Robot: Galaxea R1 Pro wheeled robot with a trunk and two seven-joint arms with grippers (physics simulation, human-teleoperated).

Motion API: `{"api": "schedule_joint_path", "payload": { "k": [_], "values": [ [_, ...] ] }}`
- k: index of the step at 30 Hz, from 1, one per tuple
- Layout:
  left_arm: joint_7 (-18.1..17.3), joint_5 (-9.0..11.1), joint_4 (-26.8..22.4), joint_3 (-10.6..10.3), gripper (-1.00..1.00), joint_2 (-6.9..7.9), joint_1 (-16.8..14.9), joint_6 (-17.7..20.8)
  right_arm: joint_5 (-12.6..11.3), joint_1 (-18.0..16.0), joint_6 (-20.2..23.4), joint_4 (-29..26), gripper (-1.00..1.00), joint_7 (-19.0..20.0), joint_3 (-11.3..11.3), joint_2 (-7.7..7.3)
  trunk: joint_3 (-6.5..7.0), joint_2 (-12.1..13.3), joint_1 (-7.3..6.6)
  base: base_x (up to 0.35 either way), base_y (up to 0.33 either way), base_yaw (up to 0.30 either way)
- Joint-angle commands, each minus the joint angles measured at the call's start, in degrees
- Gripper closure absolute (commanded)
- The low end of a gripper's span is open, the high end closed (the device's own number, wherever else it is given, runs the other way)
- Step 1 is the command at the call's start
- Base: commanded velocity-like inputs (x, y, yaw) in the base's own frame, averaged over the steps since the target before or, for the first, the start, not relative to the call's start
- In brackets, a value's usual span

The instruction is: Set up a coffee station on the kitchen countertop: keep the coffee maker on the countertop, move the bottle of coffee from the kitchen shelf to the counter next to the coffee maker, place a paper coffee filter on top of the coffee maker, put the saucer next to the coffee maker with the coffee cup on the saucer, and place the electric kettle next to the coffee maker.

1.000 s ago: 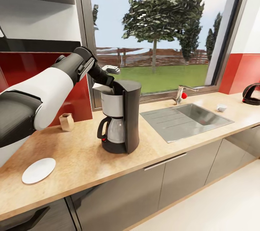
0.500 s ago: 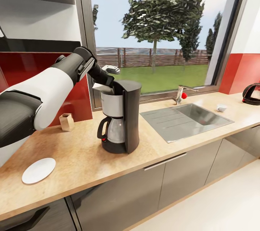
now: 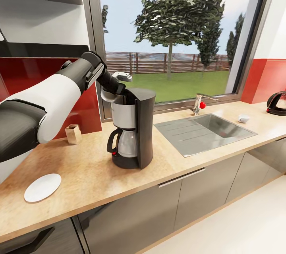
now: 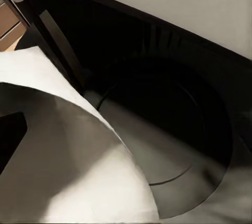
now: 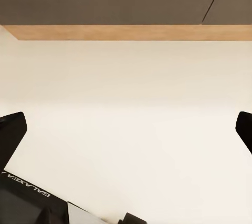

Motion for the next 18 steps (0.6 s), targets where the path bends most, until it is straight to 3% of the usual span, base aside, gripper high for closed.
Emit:
{"api": "schedule_joint_path", "payload": {
  "k": [1,18],
  "values": [
    [-0.50,-0.61,-0.06,0.02,-1.00,0.00,-0.04,0.10,0.19,-0.03,-0.19,0.00,-1.00,-0.08,0.24,-0.05,-0.07,-0.04,0.00,0.000,0.000,0.000],
    [-0.50,-0.61,-0.17,-0.01,-1.00,-0.05,-0.04,0.12,0.19,-0.03,-0.19,0.00,-1.00,-0.08,0.24,-0.06,-0.07,-0.04,0.00,0.000,0.000,0.000]
  ]
}}
